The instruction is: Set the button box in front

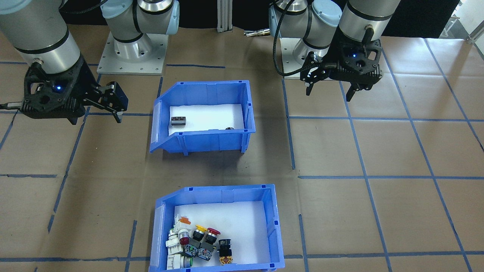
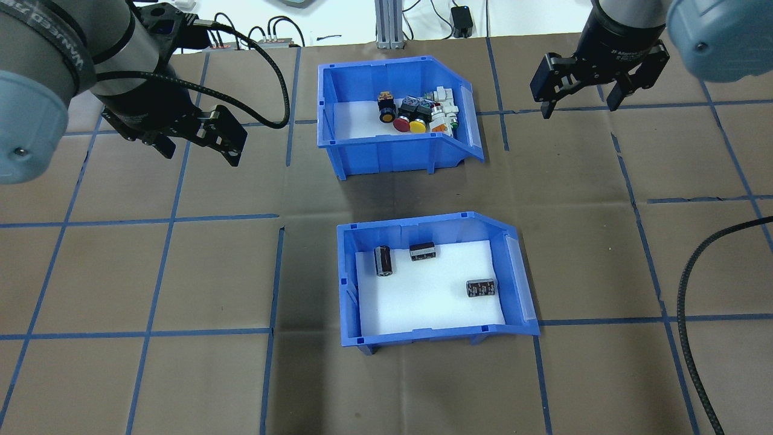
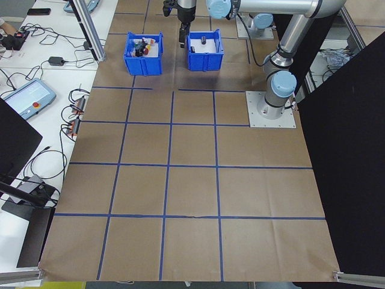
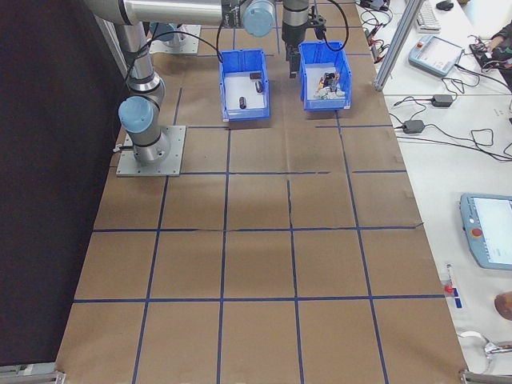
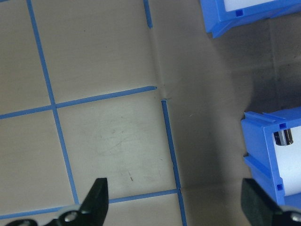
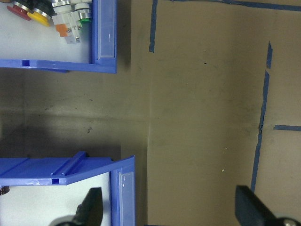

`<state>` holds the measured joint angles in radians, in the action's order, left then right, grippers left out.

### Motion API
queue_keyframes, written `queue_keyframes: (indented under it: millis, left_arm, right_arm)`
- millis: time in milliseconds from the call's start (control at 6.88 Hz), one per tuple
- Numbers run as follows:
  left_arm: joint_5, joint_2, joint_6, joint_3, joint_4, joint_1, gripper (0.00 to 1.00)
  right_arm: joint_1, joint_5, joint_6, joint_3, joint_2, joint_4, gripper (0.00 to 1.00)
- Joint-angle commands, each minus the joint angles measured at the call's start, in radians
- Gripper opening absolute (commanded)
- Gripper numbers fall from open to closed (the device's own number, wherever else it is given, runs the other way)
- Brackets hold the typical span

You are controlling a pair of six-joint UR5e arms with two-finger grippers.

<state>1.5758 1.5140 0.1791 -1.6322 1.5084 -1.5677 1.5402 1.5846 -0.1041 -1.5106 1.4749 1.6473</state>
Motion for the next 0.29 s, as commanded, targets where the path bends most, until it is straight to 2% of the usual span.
queue_keyframes:
  millis: [0,145]
  left_arm:
    - [0.000,0.002,0.000,-0.001,0.001,0.000,1.00]
    - [0.000,0.000,-0.001,-0.002,0.001,0.000,1.00]
  right_arm:
    - [0.003,0.002,0.001,0.000,0.002,0.000,1.00]
    - [0.003,0.002,0.001,0.000,0.001,0.000,1.00]
